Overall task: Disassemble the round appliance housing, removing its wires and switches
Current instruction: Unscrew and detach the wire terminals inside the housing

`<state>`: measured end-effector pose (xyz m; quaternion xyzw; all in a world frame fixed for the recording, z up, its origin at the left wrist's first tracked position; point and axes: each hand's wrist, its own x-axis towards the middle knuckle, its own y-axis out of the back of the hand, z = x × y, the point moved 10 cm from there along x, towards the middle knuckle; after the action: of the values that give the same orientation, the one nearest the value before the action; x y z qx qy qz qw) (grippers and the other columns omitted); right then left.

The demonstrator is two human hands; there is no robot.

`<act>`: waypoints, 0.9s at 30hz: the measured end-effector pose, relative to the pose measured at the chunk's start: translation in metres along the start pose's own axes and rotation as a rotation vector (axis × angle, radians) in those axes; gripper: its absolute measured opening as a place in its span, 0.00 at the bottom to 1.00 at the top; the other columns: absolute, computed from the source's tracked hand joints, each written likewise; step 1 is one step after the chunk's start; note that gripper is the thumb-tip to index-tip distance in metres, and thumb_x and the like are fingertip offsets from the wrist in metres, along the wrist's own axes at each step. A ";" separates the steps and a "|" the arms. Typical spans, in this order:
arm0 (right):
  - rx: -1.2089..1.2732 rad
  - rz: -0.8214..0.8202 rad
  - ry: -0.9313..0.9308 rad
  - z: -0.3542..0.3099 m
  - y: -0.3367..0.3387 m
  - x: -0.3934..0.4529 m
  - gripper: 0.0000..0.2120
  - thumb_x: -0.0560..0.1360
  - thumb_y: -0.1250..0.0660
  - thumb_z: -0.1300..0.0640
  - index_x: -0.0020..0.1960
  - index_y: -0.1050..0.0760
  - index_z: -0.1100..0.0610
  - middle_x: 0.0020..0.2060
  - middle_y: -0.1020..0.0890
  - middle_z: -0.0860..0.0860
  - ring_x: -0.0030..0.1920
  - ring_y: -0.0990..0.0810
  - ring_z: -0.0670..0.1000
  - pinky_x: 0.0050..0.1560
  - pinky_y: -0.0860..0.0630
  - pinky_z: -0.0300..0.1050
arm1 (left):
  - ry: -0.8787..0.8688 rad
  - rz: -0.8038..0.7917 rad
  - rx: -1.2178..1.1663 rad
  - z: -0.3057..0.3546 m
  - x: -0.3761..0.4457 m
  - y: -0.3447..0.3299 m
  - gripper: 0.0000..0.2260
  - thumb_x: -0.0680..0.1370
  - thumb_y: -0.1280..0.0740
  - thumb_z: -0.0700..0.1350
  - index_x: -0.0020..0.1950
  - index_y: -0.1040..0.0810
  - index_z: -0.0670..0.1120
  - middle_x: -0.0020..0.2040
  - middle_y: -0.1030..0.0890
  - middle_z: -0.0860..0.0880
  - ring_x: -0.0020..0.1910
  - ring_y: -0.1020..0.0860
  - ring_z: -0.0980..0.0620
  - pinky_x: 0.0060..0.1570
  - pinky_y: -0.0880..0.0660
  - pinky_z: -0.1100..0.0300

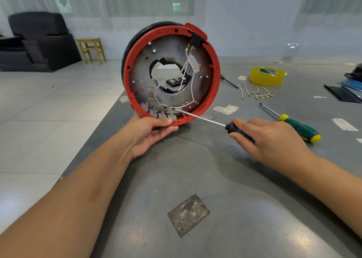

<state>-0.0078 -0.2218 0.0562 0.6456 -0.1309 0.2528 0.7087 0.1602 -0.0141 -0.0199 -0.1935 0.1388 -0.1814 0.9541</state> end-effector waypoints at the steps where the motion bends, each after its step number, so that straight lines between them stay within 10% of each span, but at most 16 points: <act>1: -0.005 0.004 -0.004 0.000 0.001 0.001 0.23 0.81 0.44 0.41 0.64 0.21 0.53 0.39 0.19 0.50 0.33 0.21 0.55 0.28 0.22 0.50 | -0.001 -0.002 -0.002 0.000 0.000 0.000 0.27 0.73 0.27 0.27 0.71 0.27 0.34 0.50 0.13 0.36 0.49 0.13 0.36 0.39 0.16 0.58; 21: 0.298 0.137 -0.103 0.032 0.012 -0.015 0.16 0.78 0.37 0.45 0.62 0.22 0.51 0.45 0.18 0.44 0.41 0.23 0.44 0.40 0.19 0.48 | -0.032 0.011 -0.029 0.002 0.001 0.000 0.30 0.75 0.29 0.25 0.74 0.32 0.40 0.52 0.14 0.34 0.51 0.13 0.36 0.41 0.15 0.55; 27: 0.418 0.366 -0.478 0.075 0.016 -0.029 0.14 0.82 0.42 0.48 0.65 0.32 0.50 0.46 0.24 0.47 0.40 0.26 0.46 0.38 0.32 0.45 | -0.058 0.031 -0.052 0.005 0.001 0.003 0.30 0.75 0.29 0.25 0.74 0.32 0.41 0.53 0.13 0.35 0.51 0.13 0.36 0.45 0.14 0.51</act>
<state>-0.0303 -0.3007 0.0646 0.7833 -0.3517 0.2386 0.4538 0.1635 -0.0103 -0.0169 -0.2212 0.1185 -0.1571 0.9552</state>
